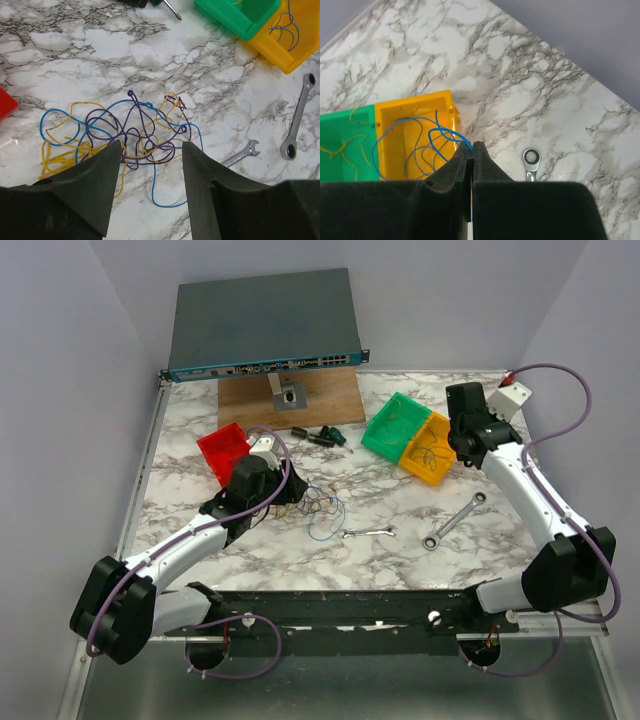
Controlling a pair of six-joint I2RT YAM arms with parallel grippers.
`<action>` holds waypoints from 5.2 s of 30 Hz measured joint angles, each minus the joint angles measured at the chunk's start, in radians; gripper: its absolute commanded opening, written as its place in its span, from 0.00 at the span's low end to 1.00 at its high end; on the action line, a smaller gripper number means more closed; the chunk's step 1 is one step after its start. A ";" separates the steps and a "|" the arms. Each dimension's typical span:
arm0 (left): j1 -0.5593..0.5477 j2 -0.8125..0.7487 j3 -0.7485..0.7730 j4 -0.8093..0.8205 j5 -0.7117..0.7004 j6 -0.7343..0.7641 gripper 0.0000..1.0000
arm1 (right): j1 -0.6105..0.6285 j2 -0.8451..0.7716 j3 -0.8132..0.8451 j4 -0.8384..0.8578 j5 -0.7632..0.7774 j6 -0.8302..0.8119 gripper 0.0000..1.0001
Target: Untangle the cables
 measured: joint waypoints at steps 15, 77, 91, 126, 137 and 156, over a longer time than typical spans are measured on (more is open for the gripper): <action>0.000 0.000 0.000 -0.003 0.000 0.000 0.53 | -0.011 0.024 -0.033 0.072 -0.098 -0.066 0.01; -0.027 0.000 0.000 -0.010 -0.019 0.010 0.58 | -0.051 0.041 -0.090 0.254 -0.577 -0.162 0.78; -0.039 0.024 0.051 -0.092 -0.024 0.013 0.73 | 0.360 0.017 -0.399 0.504 -0.892 -0.268 0.63; -0.044 0.054 -0.022 -0.024 -0.021 0.024 0.73 | 0.494 -0.207 -0.305 0.586 -0.916 -0.224 0.01; -0.046 0.040 -0.035 -0.009 -0.022 0.045 0.68 | 0.494 -0.274 0.048 0.354 -0.881 -0.236 0.01; -0.018 0.299 0.127 -0.187 -0.049 0.023 0.20 | 0.495 -0.298 0.542 0.053 -0.139 -0.300 0.01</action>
